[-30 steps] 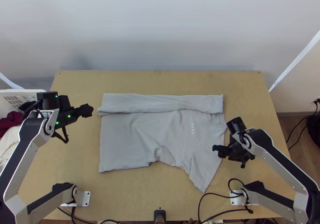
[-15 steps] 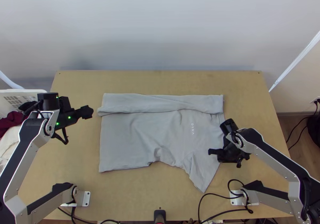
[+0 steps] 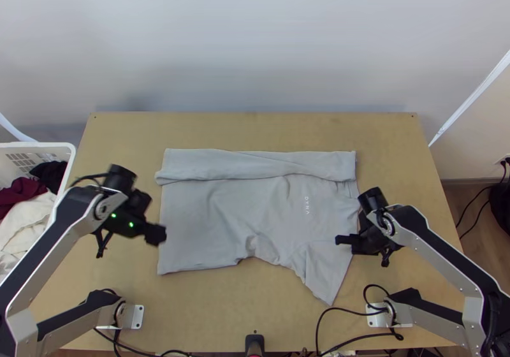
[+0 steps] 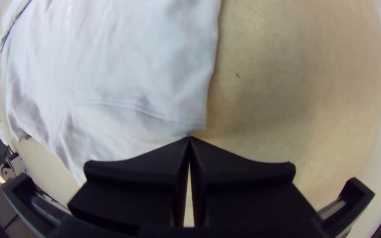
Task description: Fold the t-shirt
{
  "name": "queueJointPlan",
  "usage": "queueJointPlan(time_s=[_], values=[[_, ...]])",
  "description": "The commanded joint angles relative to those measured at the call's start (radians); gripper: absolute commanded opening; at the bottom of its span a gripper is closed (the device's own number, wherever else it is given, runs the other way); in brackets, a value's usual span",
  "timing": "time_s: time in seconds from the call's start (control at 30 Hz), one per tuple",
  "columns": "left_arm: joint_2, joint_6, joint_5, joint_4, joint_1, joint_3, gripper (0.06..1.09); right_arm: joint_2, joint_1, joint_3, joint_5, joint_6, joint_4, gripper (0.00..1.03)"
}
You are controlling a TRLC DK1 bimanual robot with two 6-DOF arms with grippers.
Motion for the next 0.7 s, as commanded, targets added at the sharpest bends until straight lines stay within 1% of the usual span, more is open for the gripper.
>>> queueJointPlan(time_s=[0.0,0.03,0.17,0.3,0.67], values=[[0.039,0.071,-0.011,-0.078,-0.044,-0.052,0.90,-0.020,-0.029,0.022,-0.001,-0.032,-0.016,0.03],[0.047,0.076,-0.037,-0.076,-0.053,-0.066,0.90,-0.022,-0.037,0.026,-0.001,-0.036,-0.020,0.03],[0.067,0.094,-0.081,-0.076,-0.074,-0.127,0.90,-0.037,-0.041,0.033,-0.001,-0.041,-0.031,0.03],[0.076,0.105,-0.097,-0.073,-0.111,-0.169,0.90,-0.058,-0.044,0.044,-0.001,-0.042,-0.036,0.03],[0.182,0.100,-0.100,-0.007,-0.154,-0.176,0.90,-0.063,-0.070,0.081,0.000,-0.055,-0.065,0.03]])
